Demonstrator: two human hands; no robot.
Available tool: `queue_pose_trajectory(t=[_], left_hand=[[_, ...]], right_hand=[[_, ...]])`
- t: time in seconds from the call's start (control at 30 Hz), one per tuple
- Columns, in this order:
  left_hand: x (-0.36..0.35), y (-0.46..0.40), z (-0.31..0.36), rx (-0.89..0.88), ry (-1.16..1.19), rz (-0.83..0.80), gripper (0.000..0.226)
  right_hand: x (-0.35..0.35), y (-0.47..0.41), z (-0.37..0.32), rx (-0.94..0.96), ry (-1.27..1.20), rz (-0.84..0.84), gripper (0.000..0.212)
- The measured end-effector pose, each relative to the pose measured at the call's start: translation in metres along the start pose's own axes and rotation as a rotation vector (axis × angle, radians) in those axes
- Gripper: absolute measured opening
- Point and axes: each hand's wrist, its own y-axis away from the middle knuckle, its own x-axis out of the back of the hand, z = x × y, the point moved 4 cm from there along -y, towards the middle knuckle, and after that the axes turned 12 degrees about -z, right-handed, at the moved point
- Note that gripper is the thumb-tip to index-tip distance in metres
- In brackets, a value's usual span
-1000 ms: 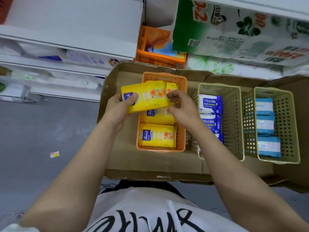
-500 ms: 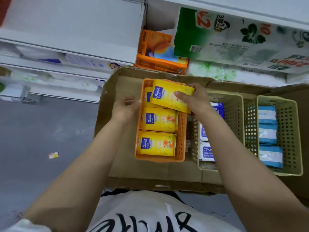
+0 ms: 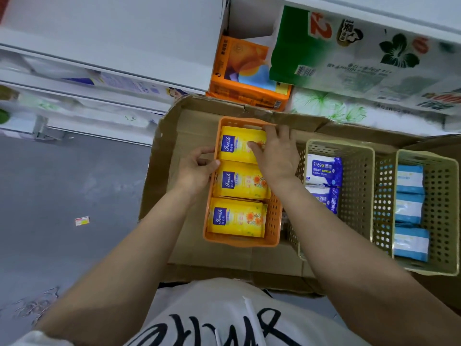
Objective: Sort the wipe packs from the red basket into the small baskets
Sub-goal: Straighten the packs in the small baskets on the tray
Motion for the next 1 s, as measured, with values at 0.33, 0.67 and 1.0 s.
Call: queue_pose_trajectory(t=[0.33, 0.67, 1.0], left_hand=[[0.001, 0.0, -0.005, -0.026, -0.007, 0.017, 0.032], [-0.003, 0.001, -0.007, -0.03, -0.02, 0.09, 0.03], [0.028, 0.055, 0.052, -0.174, -0.596, 0.168, 0.043]], right_hand=[[-0.007, 0.001, -0.001, 0.024, 0.118, -0.06, 0.07], [-0.005, -0.002, -0.011, 0.008, -0.031, -0.2, 0.067], [0.058, 0.011, -0.039, 0.17, 0.117, -0.394, 0.05]])
